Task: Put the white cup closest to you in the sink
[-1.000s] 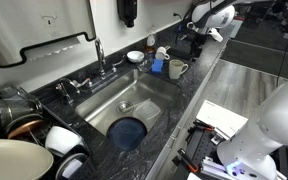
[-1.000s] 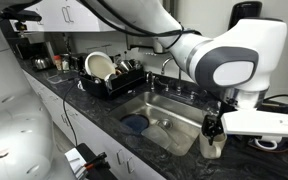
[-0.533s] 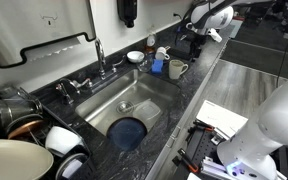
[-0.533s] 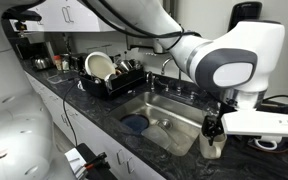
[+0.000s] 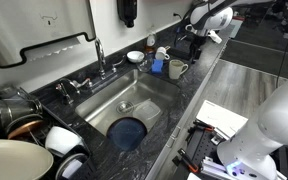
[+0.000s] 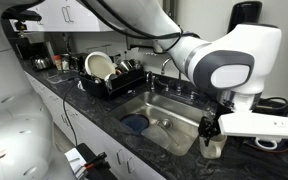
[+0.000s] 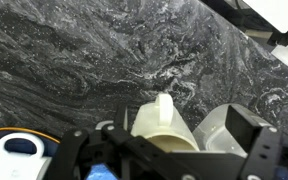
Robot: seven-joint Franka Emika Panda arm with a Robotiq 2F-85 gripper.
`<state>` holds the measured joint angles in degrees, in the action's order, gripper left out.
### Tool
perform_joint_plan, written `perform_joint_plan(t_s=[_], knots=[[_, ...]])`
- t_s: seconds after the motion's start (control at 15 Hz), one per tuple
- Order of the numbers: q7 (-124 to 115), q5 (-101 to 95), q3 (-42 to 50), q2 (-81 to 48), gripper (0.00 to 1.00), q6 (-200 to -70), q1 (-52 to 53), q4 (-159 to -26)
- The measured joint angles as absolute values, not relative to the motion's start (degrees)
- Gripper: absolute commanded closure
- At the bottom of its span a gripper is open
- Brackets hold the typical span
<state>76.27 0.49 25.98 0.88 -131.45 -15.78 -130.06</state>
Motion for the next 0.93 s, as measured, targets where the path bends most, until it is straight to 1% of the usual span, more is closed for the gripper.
perform_joint_plan(t_s=[0.73,0.8,0.87,0.93], knots=[[76.4,1.7,24.6,-2.3,0.00,-136.6,-16.0,-132.7],[76.5,2.4,24.2,-3.0,0.25,-137.1,-16.0,-132.7],[76.9,3.6,24.0,-3.7,0.26,-137.6,-16.0,-132.7],[77.9,5.2,23.6,-4.3,0.32,-137.9,-16.2,-132.7]])
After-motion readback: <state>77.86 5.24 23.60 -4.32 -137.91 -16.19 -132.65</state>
